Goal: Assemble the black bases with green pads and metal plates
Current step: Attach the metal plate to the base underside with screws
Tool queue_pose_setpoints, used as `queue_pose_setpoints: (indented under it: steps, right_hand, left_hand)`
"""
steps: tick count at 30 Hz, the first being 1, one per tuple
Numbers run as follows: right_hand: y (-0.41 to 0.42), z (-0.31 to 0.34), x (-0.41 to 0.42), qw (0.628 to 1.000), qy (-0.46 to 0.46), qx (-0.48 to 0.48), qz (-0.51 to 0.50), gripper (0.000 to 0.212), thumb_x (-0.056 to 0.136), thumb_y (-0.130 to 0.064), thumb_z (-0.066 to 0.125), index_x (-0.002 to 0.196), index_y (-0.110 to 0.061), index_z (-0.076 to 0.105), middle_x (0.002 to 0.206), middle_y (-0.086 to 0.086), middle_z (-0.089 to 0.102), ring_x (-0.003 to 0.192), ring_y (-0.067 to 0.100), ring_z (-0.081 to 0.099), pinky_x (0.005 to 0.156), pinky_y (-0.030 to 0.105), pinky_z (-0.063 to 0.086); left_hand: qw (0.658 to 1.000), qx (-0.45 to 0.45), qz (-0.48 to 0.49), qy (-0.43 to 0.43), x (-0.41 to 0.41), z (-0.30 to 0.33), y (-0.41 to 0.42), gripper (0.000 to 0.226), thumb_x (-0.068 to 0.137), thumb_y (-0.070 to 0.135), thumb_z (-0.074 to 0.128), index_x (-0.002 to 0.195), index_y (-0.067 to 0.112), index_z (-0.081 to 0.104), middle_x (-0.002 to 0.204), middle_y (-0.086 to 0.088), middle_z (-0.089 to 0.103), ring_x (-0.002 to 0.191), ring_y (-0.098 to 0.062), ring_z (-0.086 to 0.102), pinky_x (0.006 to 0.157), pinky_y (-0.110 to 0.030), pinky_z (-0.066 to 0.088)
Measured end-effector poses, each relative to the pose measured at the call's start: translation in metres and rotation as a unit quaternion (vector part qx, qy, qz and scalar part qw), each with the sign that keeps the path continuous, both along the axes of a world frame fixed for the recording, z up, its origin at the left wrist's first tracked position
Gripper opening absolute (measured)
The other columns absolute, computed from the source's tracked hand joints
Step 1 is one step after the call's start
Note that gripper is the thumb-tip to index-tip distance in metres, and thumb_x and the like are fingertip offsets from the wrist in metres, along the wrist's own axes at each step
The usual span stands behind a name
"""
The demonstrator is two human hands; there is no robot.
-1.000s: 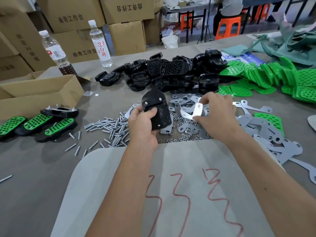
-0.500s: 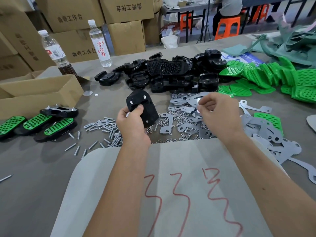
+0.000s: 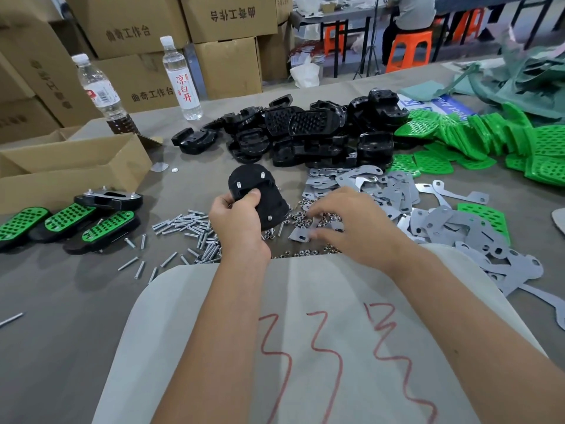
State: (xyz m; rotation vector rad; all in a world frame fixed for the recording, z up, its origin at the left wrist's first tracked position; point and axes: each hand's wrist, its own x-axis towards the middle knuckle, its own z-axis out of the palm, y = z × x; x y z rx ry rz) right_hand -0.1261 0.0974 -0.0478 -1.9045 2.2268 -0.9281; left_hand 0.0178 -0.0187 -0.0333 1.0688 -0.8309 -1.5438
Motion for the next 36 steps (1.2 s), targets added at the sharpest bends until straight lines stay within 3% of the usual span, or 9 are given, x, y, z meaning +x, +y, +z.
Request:
queue_pose_setpoints:
  steps: [4,8,12,16,19,23,27,31,36]
  right_hand:
    - [0.010,0.010,-0.011,0.980,0.021,-0.031,-0.195,0.024,0.093,-0.036,0.075,0.111,-0.020,0.077,0.109,0.001,0.075,0.118,0.027,0.052,0.097,0.043,0.047]
    - [0.035,0.025,-0.046,0.913,0.031,0.099,-0.394,0.037,0.096,-0.045,0.067,0.124,-0.021,0.069,0.124,0.016,0.068,0.128,0.040,0.045,0.098,0.048,0.046]
    - [0.057,0.037,-0.070,0.901,-0.012,0.210,-0.380,0.048,0.090,-0.059,0.070,0.089,-0.012,0.066,0.094,0.016,0.072,0.094,0.036,0.066,0.082,0.040,0.053]
    - [0.055,0.039,-0.070,0.923,-0.025,0.217,-0.316,0.048,0.091,-0.044,0.076,0.080,0.002,0.073,0.073,0.019,0.072,0.077,0.036,0.068,0.069,0.037,0.056]
    - [0.050,0.034,-0.068,0.944,-0.062,0.138,-0.292,0.041,0.092,-0.036,0.078,0.073,0.000,0.074,0.070,0.020,0.071,0.073,0.034,0.067,0.058,0.032,0.045]
    - [0.039,0.036,-0.058,0.948,-0.112,-0.181,-0.239,0.026,0.090,-0.030,0.080,0.073,-0.019,0.064,0.064,-0.009,0.061,0.058,0.004,0.049,0.061,0.026,0.043]
    - [0.028,0.037,-0.041,0.893,-0.218,-0.336,-0.203,0.038,0.102,-0.035,0.064,0.072,-0.020,0.047,0.058,-0.005,0.047,0.054,0.008,0.045,0.057,0.032,0.047]
    - [0.019,0.036,-0.018,0.742,-0.594,-0.299,-0.082,0.029,0.110,-0.029,0.051,0.092,-0.007,0.050,0.073,0.012,0.071,0.074,0.034,0.076,0.069,0.044,0.063]
    - [0.016,0.035,-0.016,0.654,-0.720,-0.225,-0.057,0.036,0.103,-0.039,0.061,0.107,-0.005,0.053,0.079,0.009,0.068,0.057,0.018,0.059,0.052,0.026,0.048]
  left_hand:
    - [0.997,-0.011,-0.071,-0.011,-0.006,0.003,0.012,0.019,0.091,-0.001,0.069,0.086,0.013,0.056,0.091,-0.011,0.069,0.086,-0.032,0.068,0.087,-0.060,0.060]
    - [0.985,-0.031,-0.163,-0.037,-0.020,0.003,0.038,0.014,0.092,0.001,0.068,0.092,0.013,0.061,0.105,-0.026,0.072,0.094,-0.044,0.073,0.074,-0.064,0.060]
    - [0.975,-0.061,-0.207,-0.059,-0.031,0.001,0.053,0.015,0.090,0.000,0.071,0.094,0.013,0.063,0.106,-0.026,0.071,0.098,-0.044,0.073,0.077,-0.059,0.063]
    - [0.973,-0.057,-0.214,-0.058,-0.033,0.000,0.053,0.015,0.090,-0.001,0.069,0.092,0.012,0.062,0.098,-0.023,0.069,0.088,-0.039,0.071,0.072,-0.057,0.062]
    - [0.975,-0.046,-0.209,-0.058,-0.033,0.000,0.051,0.015,0.090,-0.001,0.068,0.090,0.012,0.061,0.097,-0.022,0.067,0.087,-0.038,0.070,0.072,-0.056,0.062]
    - [0.977,-0.043,-0.199,-0.059,-0.034,-0.001,0.052,0.013,0.091,-0.002,0.067,0.098,0.008,0.063,0.099,-0.020,0.068,0.089,-0.036,0.069,0.082,-0.067,0.059]
    - [0.979,-0.040,-0.189,-0.060,-0.033,0.000,0.052,0.012,0.091,-0.002,0.068,0.095,0.010,0.064,0.102,-0.022,0.070,0.090,-0.036,0.070,0.077,-0.057,0.062]
    - [0.981,-0.042,-0.178,-0.063,-0.034,0.000,0.052,0.013,0.091,-0.002,0.069,0.098,0.008,0.065,0.113,-0.031,0.070,0.104,-0.048,0.069,0.089,-0.068,0.056]
    - [0.981,-0.046,-0.176,-0.070,-0.034,0.001,0.054,0.014,0.091,-0.002,0.068,0.096,0.010,0.063,0.100,-0.018,0.067,0.094,-0.035,0.066,0.093,-0.073,0.051]
